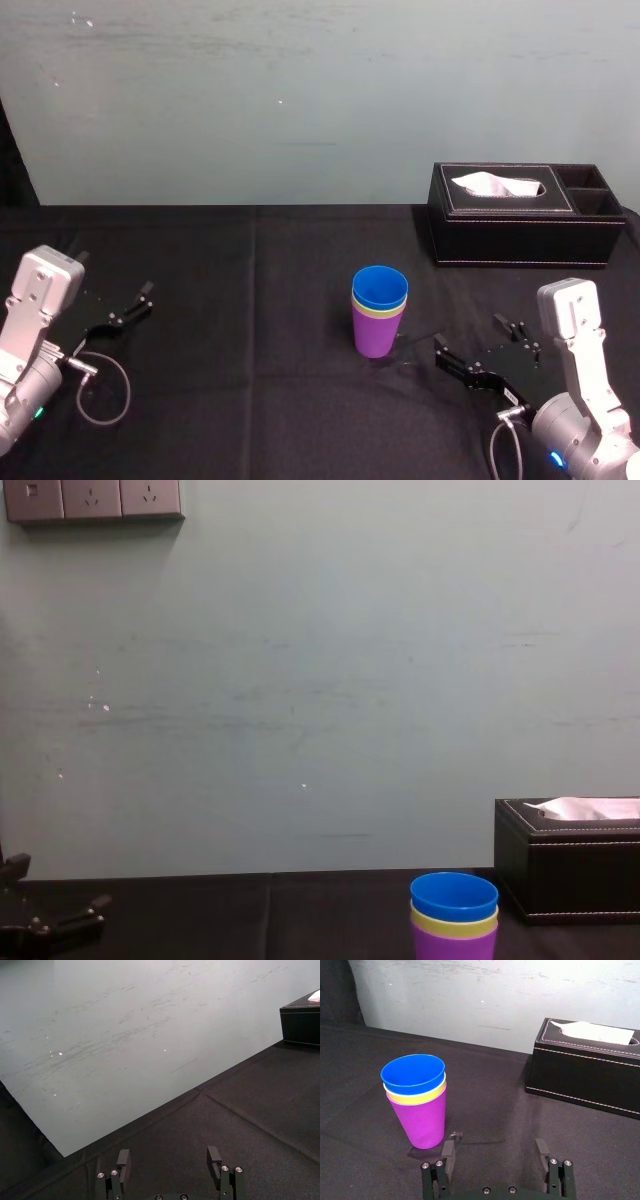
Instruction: Stack the three plastic cups sequentially using one hand.
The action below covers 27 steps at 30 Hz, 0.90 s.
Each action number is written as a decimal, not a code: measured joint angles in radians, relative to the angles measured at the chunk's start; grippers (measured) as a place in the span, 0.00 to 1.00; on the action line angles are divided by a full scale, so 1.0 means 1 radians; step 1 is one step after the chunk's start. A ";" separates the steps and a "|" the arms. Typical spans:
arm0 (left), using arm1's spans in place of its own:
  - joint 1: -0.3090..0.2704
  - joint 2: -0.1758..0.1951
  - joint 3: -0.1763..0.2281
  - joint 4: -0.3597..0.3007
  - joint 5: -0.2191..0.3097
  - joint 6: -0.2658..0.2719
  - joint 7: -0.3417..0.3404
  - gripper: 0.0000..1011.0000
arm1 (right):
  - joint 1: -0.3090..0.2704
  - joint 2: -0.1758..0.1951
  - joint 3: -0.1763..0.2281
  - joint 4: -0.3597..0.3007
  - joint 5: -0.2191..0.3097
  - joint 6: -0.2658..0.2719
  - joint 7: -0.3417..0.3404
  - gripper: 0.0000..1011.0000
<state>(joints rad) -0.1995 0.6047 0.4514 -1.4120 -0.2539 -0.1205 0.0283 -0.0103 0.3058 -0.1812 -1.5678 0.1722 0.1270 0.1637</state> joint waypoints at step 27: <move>0.000 0.000 0.000 0.000 0.000 0.000 0.000 0.99 | 0.000 0.000 0.000 0.000 0.000 0.000 0.000 0.99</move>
<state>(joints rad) -0.1995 0.6047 0.4514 -1.4120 -0.2539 -0.1205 0.0283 -0.0104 0.3058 -0.1812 -1.5677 0.1722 0.1271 0.1637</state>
